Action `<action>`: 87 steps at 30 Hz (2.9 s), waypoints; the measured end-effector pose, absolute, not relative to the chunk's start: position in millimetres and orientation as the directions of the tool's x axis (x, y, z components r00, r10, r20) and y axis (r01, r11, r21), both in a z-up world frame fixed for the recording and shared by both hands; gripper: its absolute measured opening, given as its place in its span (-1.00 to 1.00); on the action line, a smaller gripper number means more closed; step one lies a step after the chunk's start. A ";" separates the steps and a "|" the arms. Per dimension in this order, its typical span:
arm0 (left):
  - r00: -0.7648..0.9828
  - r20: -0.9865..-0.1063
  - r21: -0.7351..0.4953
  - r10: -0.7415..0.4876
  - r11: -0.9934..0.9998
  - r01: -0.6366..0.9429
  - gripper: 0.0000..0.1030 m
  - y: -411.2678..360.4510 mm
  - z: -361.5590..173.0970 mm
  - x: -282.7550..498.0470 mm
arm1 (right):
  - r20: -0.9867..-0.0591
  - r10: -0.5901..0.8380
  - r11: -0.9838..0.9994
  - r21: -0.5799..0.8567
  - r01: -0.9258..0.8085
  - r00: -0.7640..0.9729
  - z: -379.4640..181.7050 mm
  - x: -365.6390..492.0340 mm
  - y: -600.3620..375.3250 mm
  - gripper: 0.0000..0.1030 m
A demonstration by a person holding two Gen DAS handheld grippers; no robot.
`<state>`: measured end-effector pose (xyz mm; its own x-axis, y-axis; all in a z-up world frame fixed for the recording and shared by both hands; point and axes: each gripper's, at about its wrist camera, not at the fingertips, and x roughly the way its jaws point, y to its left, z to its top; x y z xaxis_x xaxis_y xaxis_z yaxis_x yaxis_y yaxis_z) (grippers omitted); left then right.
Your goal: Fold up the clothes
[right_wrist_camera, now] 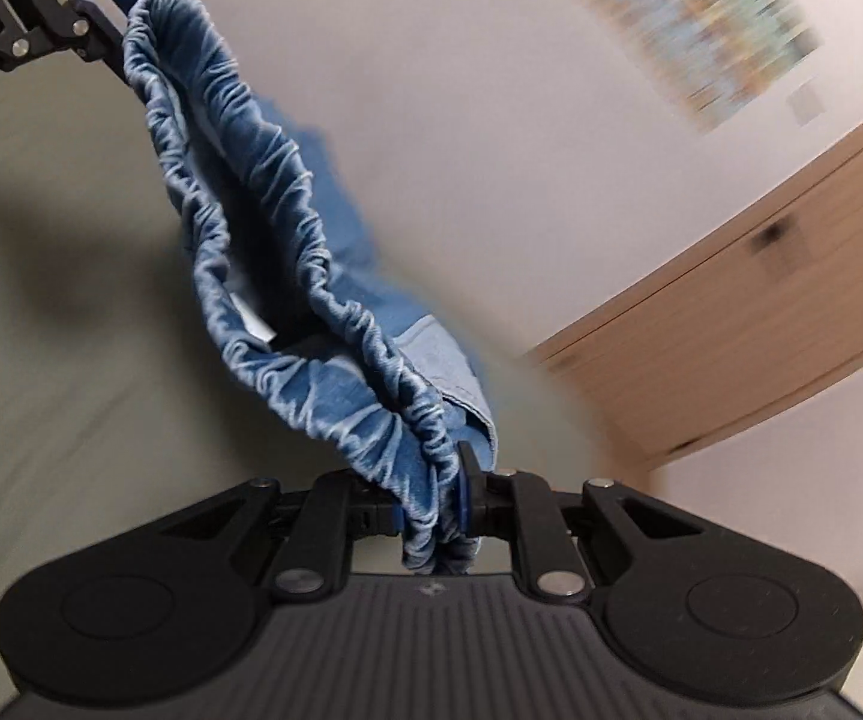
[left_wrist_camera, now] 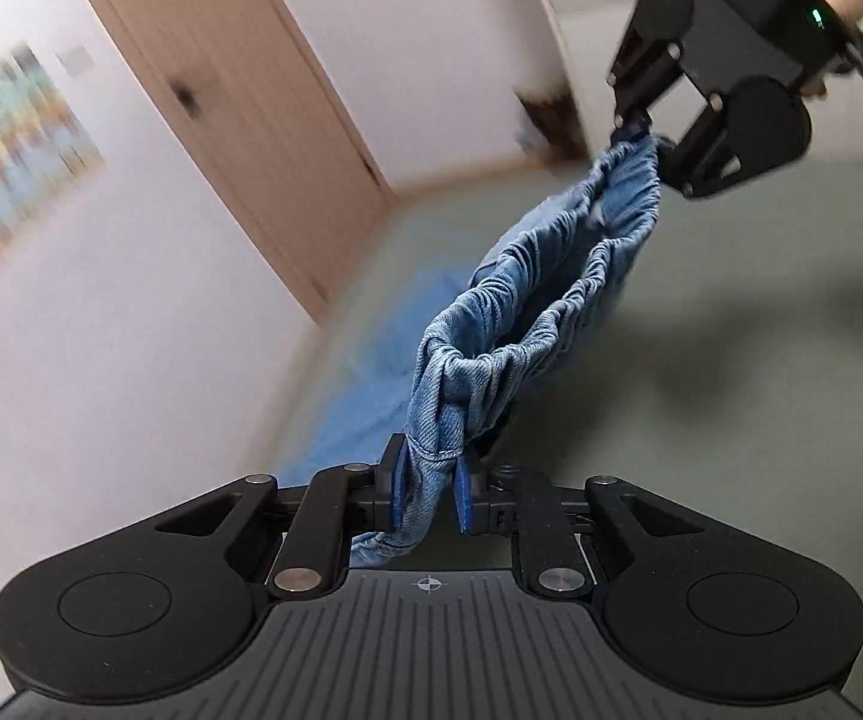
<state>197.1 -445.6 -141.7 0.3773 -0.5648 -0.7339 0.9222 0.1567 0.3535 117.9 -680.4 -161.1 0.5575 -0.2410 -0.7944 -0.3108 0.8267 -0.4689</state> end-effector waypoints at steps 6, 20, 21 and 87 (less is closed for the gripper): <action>0.305 -0.812 0.250 -0.497 0.175 0.952 -0.72 -423.5 -217.4 146.9 | -0.859 -0.197 0.844 -0.394 -0.365 0.473 -230.2 81.5 -650.8 -0.70; 0.310 -0.822 0.236 -0.478 0.208 0.949 -0.37 -454.0 -238.4 199.6 | -0.869 -0.167 0.875 -0.349 -0.337 0.466 -247.5 97.5 -649.5 -0.36; 0.281 -0.833 0.201 -0.477 0.212 0.956 -0.23 -451.6 -238.9 202.1 | -0.870 -0.155 0.879 -0.338 -0.337 0.468 -245.3 94.9 -650.0 -0.26; 0.416 -0.808 0.294 -0.418 0.325 0.899 -0.66 -518.8 -213.5 176.7 | -0.824 -0.066 0.984 -0.147 -0.099 0.563 -200.0 74.1 -701.4 -0.84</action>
<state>176.7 -518.8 -213.5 0.4156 -0.4176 -0.8080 0.8988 0.3250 0.2942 74.1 -701.4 -200.0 0.5629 -0.0659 -0.8239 -0.0994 0.9842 -0.1466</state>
